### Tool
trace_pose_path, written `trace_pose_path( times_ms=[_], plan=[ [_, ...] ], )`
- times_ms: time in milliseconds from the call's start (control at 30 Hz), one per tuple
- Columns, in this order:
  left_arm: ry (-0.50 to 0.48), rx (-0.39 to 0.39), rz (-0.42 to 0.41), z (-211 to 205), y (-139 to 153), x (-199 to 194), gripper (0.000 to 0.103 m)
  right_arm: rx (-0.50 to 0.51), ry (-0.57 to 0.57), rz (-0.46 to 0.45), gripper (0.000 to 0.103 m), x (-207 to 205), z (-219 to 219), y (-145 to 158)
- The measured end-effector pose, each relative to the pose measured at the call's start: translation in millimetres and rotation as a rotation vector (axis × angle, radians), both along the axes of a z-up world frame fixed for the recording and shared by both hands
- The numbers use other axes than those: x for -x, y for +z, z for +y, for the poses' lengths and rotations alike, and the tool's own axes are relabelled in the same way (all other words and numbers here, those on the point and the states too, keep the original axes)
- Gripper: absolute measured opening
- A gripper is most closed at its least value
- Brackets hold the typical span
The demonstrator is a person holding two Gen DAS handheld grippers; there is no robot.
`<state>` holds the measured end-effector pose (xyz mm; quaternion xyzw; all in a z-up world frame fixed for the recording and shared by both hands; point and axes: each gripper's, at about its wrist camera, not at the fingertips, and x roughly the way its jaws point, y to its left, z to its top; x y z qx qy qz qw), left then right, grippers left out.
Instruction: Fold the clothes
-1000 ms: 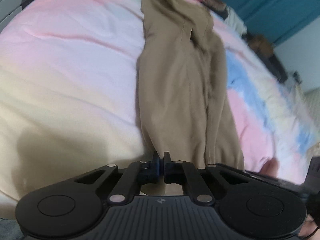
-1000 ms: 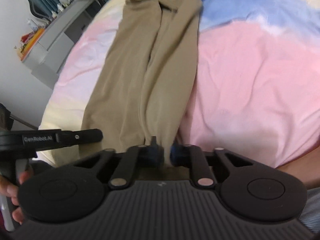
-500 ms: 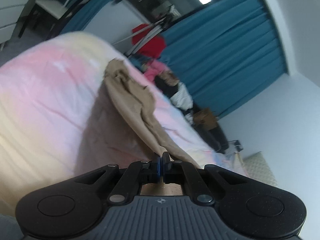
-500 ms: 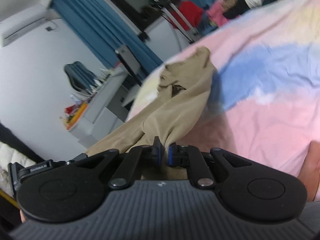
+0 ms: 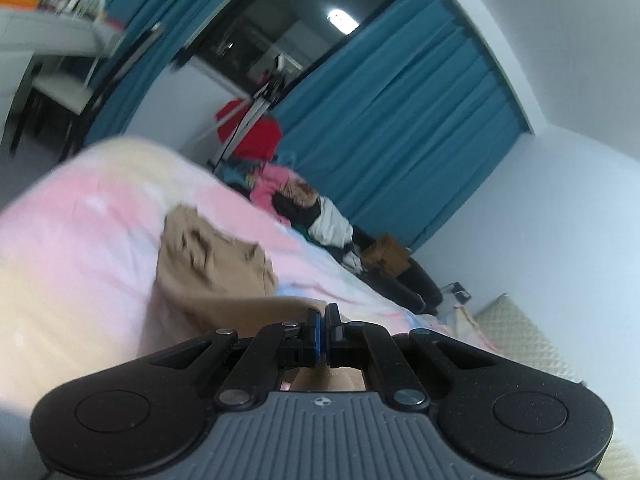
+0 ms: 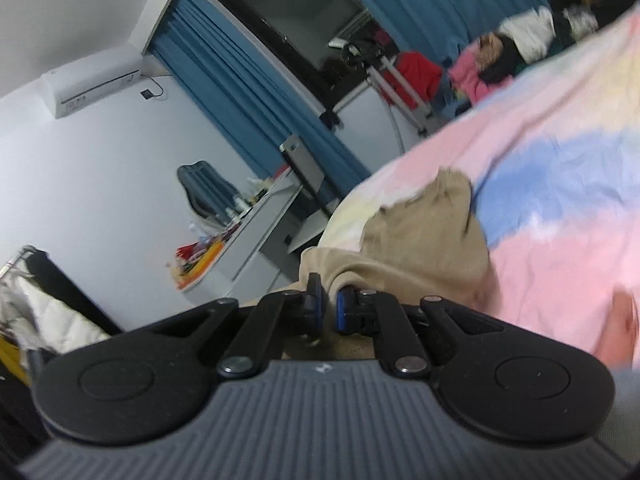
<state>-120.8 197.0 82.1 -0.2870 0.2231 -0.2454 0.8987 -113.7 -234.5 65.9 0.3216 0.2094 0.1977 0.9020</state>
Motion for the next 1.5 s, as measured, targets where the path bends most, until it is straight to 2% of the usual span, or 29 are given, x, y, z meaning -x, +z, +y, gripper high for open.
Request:
trace_pose_path(
  times_ms=[133,267,367,500,633,700,800,900,1000,1033,1067,1133,1167,1200,1233,1267,1500],
  plan=[
    [0.022,-0.036,0.0,-5.8,5.5,-58.2,0.002,0.008,-0.033,0.008,0.01,-49.0,3.6,-1.7],
    [0.051,-0.109,0.001,-21.8,3.6,-134.3,0.002,0.048,-0.063,0.029,0.01,-114.6,9.8,-10.9],
    [0.065,-0.162,0.022,-34.2,-10.5,-188.8,0.002,0.096,-0.089,0.06,0.011,-160.3,13.9,-26.6],
    [0.092,-0.234,0.063,-47.9,-51.7,-255.9,0.003,0.156,-0.109,0.113,0.011,-215.8,18.8,-60.7],
    [0.101,-0.31,0.139,-54.4,-113.8,-314.1,0.003,0.269,-0.116,0.171,0.011,-264.4,29.7,-107.6],
    [0.104,-0.372,0.162,-59.1,-141.4,-332.8,0.004,0.318,-0.111,0.217,0.011,-283.9,37.1,-132.7],
    [0.101,-0.411,0.206,-60.0,-172.4,-355.3,0.005,0.353,-0.102,0.26,0.012,-298.0,45.8,-154.1],
    [0.101,-0.403,0.215,-54.7,-181.6,-358.6,0.006,0.382,-0.096,0.25,0.012,-301.0,51.3,-158.0],
    [0.11,-0.443,0.175,-60.3,-176.1,-348.0,0.009,0.374,-0.104,0.255,0.012,-299.2,50.9,-157.8],
    [0.112,-0.457,0.161,-62.4,-173.6,-343.4,0.018,0.375,-0.104,0.252,0.014,-298.7,51.1,-157.1],
    [0.12,-0.467,0.15,-64.2,-170.1,-337.8,0.035,0.381,-0.101,0.247,0.017,-296.6,51.9,-155.4],
    [0.139,-0.485,0.131,-67.6,-162.4,-325.8,0.05,0.389,-0.088,0.229,0.034,-290.2,53.2,-149.9],
    [0.143,-0.495,0.116,-69.1,-156.2,-316.2,0.052,0.391,-0.083,0.217,0.039,-285.8,53.3,-146.3],
    [0.145,-0.501,0.109,-70.4,-153.1,-308.3,0.054,0.394,-0.082,0.205,0.054,-281.0,53.7,-143.0],
    [0.146,-0.506,0.106,-71.7,-151.0,-301.1,0.062,0.401,-0.081,0.195,0.065,-275.6,54.6,-139.8],
    [0.147,-0.51,0.102,-72.9,-148.9,-294.0,0.066,0.408,-0.079,0.184,0.067,-269.9,55.8,-136.7],
    [0.155,-0.545,0.078,-81.7,-134.2,-244.0,0.072,0.497,-0.095,0.138,0.066,-221.9,66.7,-121.5]
  ],
)
